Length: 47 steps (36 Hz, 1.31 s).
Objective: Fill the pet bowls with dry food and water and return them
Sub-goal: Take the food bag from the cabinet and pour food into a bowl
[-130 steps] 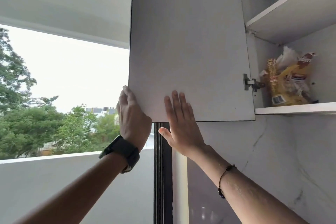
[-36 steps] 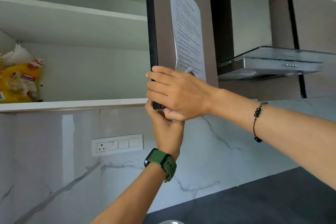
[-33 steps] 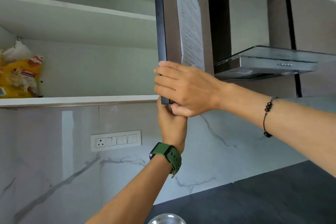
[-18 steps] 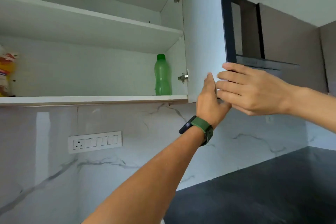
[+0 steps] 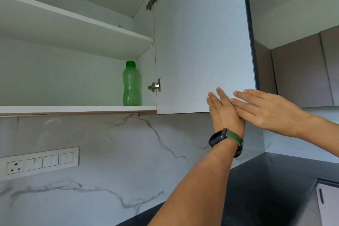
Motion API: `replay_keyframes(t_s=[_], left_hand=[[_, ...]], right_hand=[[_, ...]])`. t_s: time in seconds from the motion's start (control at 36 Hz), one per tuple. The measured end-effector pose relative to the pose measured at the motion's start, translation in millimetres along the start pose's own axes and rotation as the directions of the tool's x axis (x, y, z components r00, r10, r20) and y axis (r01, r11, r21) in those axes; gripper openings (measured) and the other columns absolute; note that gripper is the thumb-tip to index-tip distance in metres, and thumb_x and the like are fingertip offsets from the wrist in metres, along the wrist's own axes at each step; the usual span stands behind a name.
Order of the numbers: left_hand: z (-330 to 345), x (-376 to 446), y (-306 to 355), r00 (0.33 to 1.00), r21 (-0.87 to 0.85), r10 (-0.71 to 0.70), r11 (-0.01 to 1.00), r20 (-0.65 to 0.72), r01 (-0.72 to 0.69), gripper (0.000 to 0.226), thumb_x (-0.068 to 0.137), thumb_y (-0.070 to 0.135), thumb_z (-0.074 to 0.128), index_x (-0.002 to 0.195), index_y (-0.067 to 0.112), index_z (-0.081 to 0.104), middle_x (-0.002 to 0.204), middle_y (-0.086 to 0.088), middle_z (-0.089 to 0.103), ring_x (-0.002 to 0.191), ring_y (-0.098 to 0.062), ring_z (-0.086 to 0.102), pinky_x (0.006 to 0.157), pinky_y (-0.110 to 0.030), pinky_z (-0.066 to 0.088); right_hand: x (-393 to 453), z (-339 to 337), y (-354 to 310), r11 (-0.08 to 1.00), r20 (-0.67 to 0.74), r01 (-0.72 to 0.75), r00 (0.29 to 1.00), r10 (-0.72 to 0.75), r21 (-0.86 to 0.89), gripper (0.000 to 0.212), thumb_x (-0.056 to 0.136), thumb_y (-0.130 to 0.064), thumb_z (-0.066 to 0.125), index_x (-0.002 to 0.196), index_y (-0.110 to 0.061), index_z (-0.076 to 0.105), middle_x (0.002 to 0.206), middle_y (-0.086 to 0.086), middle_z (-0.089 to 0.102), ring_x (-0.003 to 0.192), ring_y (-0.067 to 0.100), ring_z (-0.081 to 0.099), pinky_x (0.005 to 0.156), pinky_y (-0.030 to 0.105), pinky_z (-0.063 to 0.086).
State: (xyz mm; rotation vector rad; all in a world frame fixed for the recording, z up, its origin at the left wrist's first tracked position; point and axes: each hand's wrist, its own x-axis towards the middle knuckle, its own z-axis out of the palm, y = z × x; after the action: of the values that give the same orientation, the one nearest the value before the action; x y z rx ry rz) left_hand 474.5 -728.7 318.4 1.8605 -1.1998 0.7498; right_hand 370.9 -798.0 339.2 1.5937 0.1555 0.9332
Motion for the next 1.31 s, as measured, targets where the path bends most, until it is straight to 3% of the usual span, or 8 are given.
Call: replay_keyframes(t_s=[0.08, 0.17, 0.22, 0.33, 0.5, 0.83, 1.14, 1.31], left_hand=[[13.4, 7.6, -3.7, 0.998, 0.001, -0.062, 0.998, -0.025, 0.062, 0.072, 0.098, 0.012, 0.028, 0.135, -0.003, -0.032, 0.157, -0.022, -0.005, 0.145, -0.038, -0.004, 0.119, -0.042, 0.0], [22.0, 12.1, -8.8, 0.991, -0.003, -0.098, 0.995, -0.086, 0.098, 0.094, 0.099, 0.016, 0.028, 0.087, 0.005, -0.064, 0.157, -0.022, -0.003, 0.146, -0.036, -0.001, 0.119, -0.039, 0.004], [22.4, 13.1, -11.2, 0.993, 0.019, -0.07, 0.997, -0.095, 0.072, 0.095, 0.099, 0.016, 0.029, 0.087, 0.008, -0.065, 0.157, -0.022, -0.001, 0.146, -0.034, 0.0, 0.119, -0.038, 0.005], [17.8, 17.1, -20.2, 1.0, 0.046, -0.002, 0.999, -0.006, 0.002, 0.073, 0.098, 0.018, 0.037, 0.147, 0.006, -0.015, 0.157, -0.022, -0.001, 0.146, -0.034, 0.0, 0.119, -0.04, 0.007], [-5.7, 30.8, -51.7, 0.994, 0.165, 0.063, 0.983, 0.089, -0.077, 0.069, 0.092, 0.018, 0.048, 0.147, 0.004, 0.008, 0.156, -0.018, 0.011, 0.145, -0.032, 0.007, 0.118, -0.041, 0.014], [-137.1, 15.0, -190.2, 0.99, 0.434, -0.126, 0.896, 0.059, 0.088, 0.054, 0.086, 0.013, 0.05, 0.134, -0.005, 0.032, 0.141, -0.021, 0.035, 0.134, -0.034, 0.028, 0.11, -0.039, 0.03], [-343.7, -52.0, -327.3, 0.914, 0.732, -0.364, 0.572, -0.176, 0.369, 0.068, 0.089, 0.014, 0.048, 0.146, 0.003, 0.014, 0.153, -0.016, 0.02, 0.143, -0.033, 0.013, 0.118, -0.041, 0.019], [-436.4, -82.3, -361.3, 0.835, 0.794, -0.443, 0.351, -0.325, 0.496, 0.068, 0.09, 0.02, 0.049, 0.147, 0.007, 0.014, 0.153, -0.012, 0.021, 0.142, -0.033, 0.017, 0.117, -0.043, 0.021]], right_hand=[[-7.8, 9.3, 1.1, 0.999, -0.004, 0.026, 1.0, -0.026, 0.018, 0.031, 0.073, 0.004, 0.046, 0.092, 0.004, 0.072, 0.104, 0.023, 0.07, 0.098, 0.038, 0.067, 0.087, 0.047, 0.051], [-12.2, 17.6, 1.3, 0.999, -0.031, 0.047, 0.998, -0.047, 0.016, 0.03, 0.075, 0.004, 0.047, 0.093, 0.004, 0.072, 0.103, 0.021, 0.07, 0.098, 0.037, 0.067, 0.088, 0.046, 0.05], [-13.5, 22.2, -0.2, 0.999, -0.045, 0.035, 0.998, -0.034, 0.011, 0.032, 0.076, 0.005, 0.045, 0.093, 0.005, 0.072, 0.102, 0.022, 0.07, 0.097, 0.037, 0.067, 0.087, 0.046, 0.051], [-12.5, 30.1, -5.6, 1.0, -0.037, -0.014, 0.999, 0.014, -0.005, 0.031, 0.068, 0.006, 0.051, 0.09, 0.006, 0.072, 0.099, 0.023, 0.071, 0.094, 0.039, 0.068, 0.079, 0.047, 0.054], [10.7, 50.6, -19.3, 0.992, -0.077, -0.124, 0.989, 0.125, 0.012, 0.02, 0.068, 0.015, 0.057, 0.076, 0.003, 0.07, 0.087, 0.021, 0.071, 0.087, 0.038, 0.069, 0.079, 0.046, 0.056], [204.2, 47.1, -107.2, 0.903, -0.276, -0.243, 0.895, 0.349, 0.353, 0.016, 0.064, -0.007, 0.045, 0.05, -0.008, 0.053, 0.046, 0.007, 0.053, 0.046, 0.026, 0.053, 0.045, 0.026, 0.042], [419.3, -12.6, -204.4, 0.644, -0.192, -0.275, 0.808, 0.557, 0.714, 0.014, 0.067, -0.011, 0.052, 0.054, -0.007, 0.055, 0.051, 0.007, 0.058, 0.049, 0.027, 0.057, 0.042, 0.023, 0.031], [518.1, -51.4, -237.7, 0.412, -0.086, -0.196, 0.814, 0.574, 0.89, 0.028, 0.093, -0.025, 0.039, 0.094, -0.006, 0.059, 0.095, 0.009, 0.064, 0.095, 0.029, 0.057, 0.059, 0.028, 0.032]])
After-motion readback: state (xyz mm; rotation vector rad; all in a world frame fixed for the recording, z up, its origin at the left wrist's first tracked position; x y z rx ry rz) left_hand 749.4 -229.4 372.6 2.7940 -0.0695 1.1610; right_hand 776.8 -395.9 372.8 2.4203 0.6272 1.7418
